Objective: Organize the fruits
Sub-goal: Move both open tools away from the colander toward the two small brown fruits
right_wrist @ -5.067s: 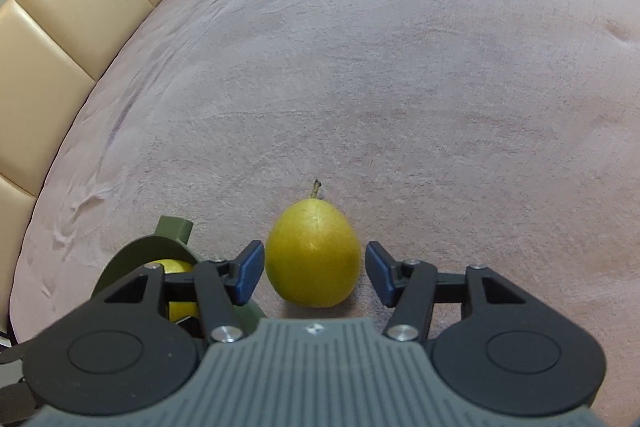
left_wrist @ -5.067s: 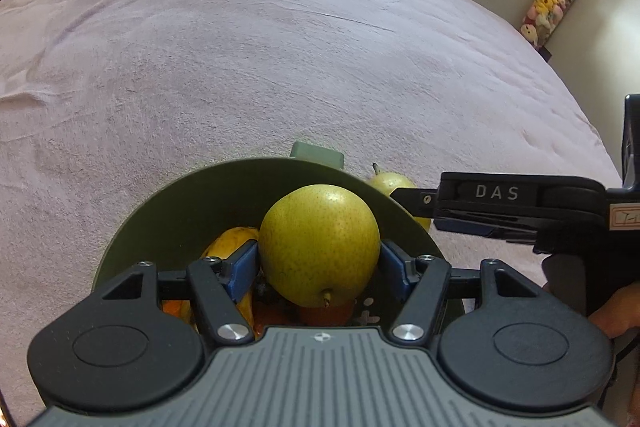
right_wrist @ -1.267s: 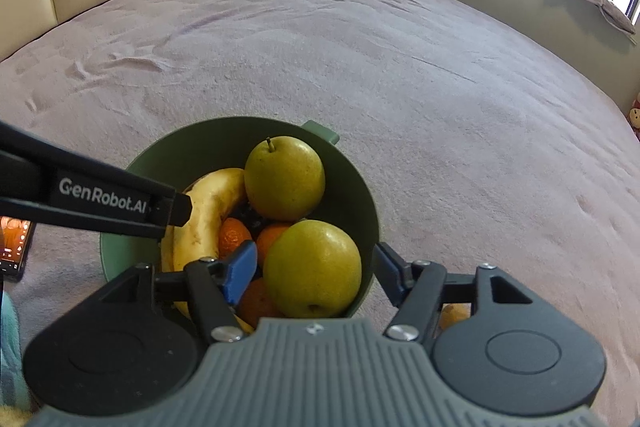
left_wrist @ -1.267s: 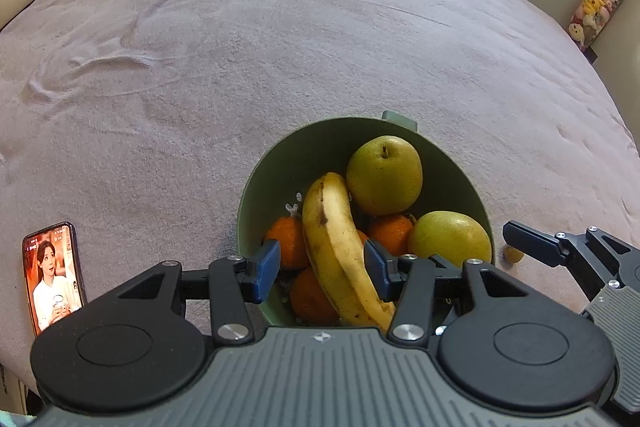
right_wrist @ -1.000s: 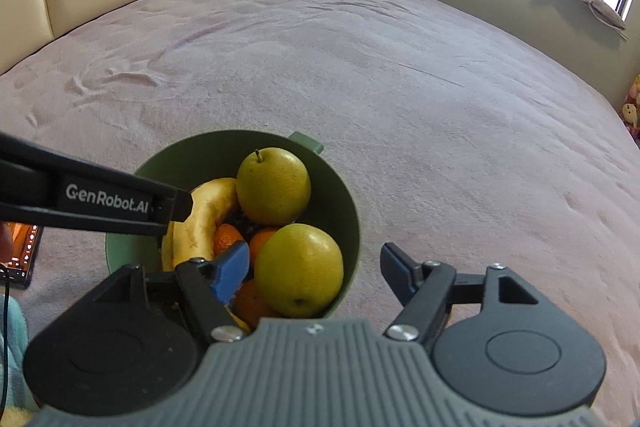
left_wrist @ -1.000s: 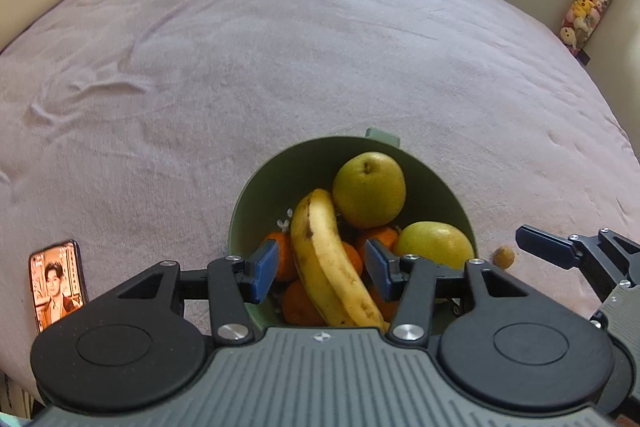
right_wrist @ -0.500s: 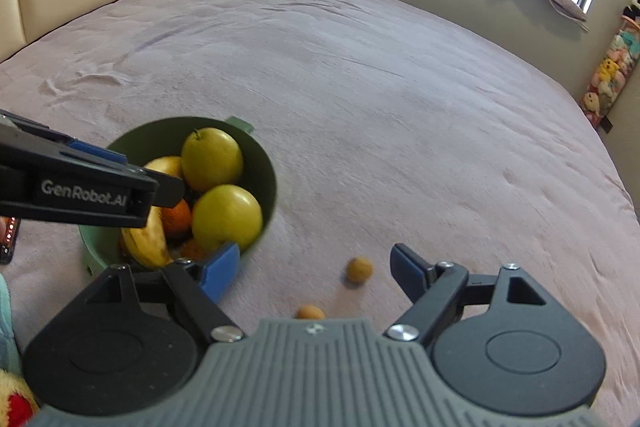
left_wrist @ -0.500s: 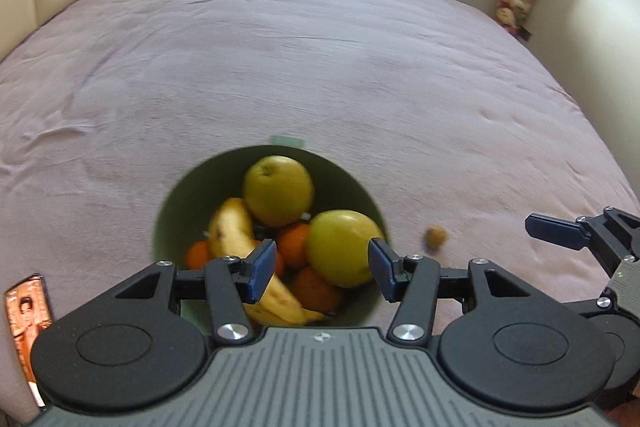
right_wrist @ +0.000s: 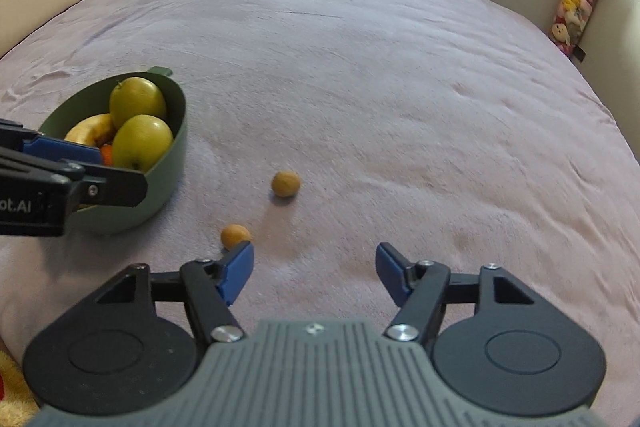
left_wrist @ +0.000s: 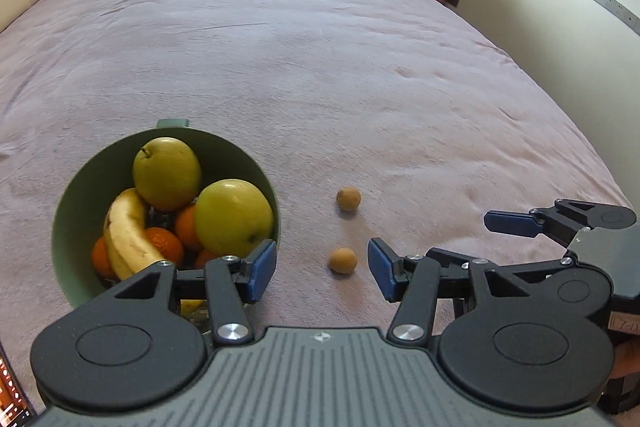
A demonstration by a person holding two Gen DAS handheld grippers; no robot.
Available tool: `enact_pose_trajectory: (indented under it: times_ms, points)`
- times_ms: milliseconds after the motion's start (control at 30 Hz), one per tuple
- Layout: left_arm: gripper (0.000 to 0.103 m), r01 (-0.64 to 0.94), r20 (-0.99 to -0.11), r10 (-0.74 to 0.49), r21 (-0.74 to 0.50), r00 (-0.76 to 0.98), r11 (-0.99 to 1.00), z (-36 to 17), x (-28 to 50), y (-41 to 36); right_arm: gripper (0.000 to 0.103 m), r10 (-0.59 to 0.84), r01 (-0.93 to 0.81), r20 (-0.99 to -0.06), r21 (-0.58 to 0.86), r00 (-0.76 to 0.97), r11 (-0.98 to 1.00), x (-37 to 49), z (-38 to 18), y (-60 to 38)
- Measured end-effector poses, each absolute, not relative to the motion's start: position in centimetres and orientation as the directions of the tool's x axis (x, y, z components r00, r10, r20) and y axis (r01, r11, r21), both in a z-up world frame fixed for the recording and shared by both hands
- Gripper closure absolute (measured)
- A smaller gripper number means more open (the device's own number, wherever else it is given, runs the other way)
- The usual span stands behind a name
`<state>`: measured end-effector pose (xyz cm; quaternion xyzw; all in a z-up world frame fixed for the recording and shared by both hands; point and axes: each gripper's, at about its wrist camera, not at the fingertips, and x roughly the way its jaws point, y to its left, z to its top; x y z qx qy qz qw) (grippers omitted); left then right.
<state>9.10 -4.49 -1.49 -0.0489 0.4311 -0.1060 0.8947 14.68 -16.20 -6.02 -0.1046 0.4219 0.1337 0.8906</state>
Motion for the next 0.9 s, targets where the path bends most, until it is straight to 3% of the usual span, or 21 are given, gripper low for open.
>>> enact_pose_trajectory:
  times_ms: [333, 900]
  points:
    - [0.041, 0.192, -0.759, -0.235, -0.148, 0.607, 0.97, -3.0, 10.1, -5.2, 0.039, 0.17, -0.317, -0.784, -0.036, 0.597, 0.948, 16.5, -7.4, -16.2]
    - [0.046, 0.291, -0.759, -0.223, -0.047, 0.611, 0.956, -4.8, 12.1, -6.1, 0.066, 0.309, -0.349, -0.758, 0.115, 0.575, 0.93, 19.9, -9.2, -15.1]
